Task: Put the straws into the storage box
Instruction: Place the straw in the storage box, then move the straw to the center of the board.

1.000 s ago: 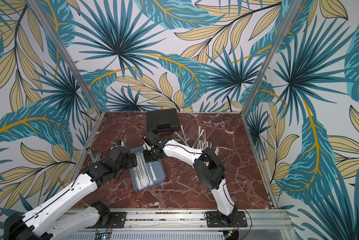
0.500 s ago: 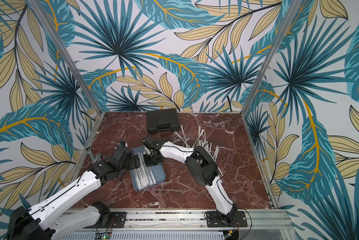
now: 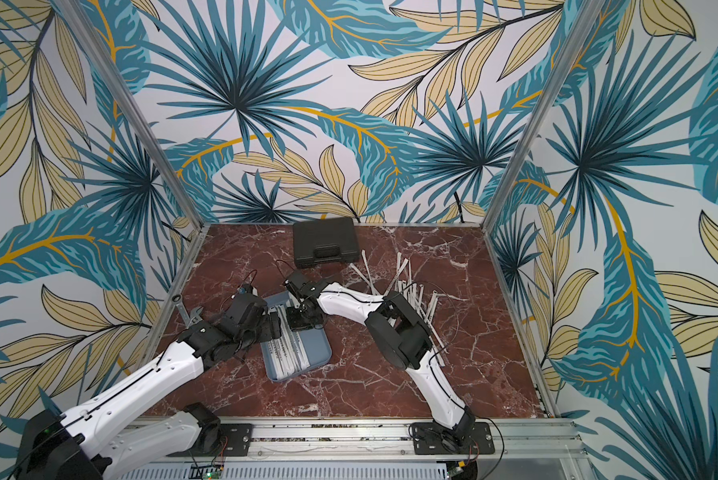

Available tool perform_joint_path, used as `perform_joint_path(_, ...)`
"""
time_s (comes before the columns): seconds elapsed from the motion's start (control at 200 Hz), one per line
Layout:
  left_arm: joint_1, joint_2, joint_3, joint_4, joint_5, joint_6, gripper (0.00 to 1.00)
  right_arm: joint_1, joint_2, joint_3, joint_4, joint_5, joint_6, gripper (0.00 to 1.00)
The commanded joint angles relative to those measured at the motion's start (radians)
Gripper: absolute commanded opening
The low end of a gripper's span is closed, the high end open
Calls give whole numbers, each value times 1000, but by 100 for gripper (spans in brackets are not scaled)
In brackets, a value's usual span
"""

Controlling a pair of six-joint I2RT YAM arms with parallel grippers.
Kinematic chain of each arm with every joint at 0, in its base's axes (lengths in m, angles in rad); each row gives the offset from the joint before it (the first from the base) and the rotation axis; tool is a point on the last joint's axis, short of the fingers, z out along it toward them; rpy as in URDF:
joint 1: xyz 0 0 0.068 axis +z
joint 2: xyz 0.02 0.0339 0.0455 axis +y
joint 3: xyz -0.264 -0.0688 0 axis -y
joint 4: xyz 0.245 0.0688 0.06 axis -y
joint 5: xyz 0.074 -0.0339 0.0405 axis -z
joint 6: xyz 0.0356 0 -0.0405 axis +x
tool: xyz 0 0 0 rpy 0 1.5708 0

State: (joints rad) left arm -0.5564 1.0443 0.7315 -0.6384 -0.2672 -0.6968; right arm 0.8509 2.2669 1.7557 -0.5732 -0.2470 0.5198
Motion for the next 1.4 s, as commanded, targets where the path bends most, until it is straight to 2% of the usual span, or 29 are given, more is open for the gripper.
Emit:
perform_joint_path(0.0, 4, -21, -21, 17, 6, -8, 89, 0, 17, -1, -21, 24, 6, 19)
perform_joint_path(0.135, 4, -28, -7, 4, 3, -5, 89, -1, -43, -16, -21, -5, 24, 23)
perform_joint_path(0.23, 4, -35, 23, -7, -2, 7, 89, -13, -141, -68, -21, 27, 38, 25)
perform_joint_path(0.346, -2, -13, 94, 5, 14, 25, 89, -41, -288, -178, -23, 138, 80, 30)
perform_joint_path(0.471, -70, 85, 156, 52, 5, 38, 89, -176, -360, -282, -35, 266, 83, 40)
perform_joint_path(0.556, -131, 183, 169, 115, 53, 39, 89, -272, -337, -264, -75, 324, 21, 49)
perform_joint_path(0.706, -217, 316, 200, 190, 106, 24, 90, -375, -194, -82, -196, 470, -105, 62)
perform_joint_path(0.886, -237, 353, 215, 181, 76, 14, 90, -419, -11, 111, -258, 485, -163, 65)
perform_joint_path(1.092, -234, 333, 217, 143, 29, 26, 90, -424, 85, 183, -263, 443, -178, 57)
perform_joint_path(1.217, -231, 322, 213, 143, 19, 27, 90, -423, 72, 136, -257, 419, -161, 39)
perform_joint_path(1.307, -231, 312, 205, 145, 10, 29, 90, -416, 13, 38, -221, 401, -142, 24)
perform_joint_path(1.397, -230, 300, 192, 146, 5, 29, 90, -386, -85, -101, -183, 402, -118, 17)
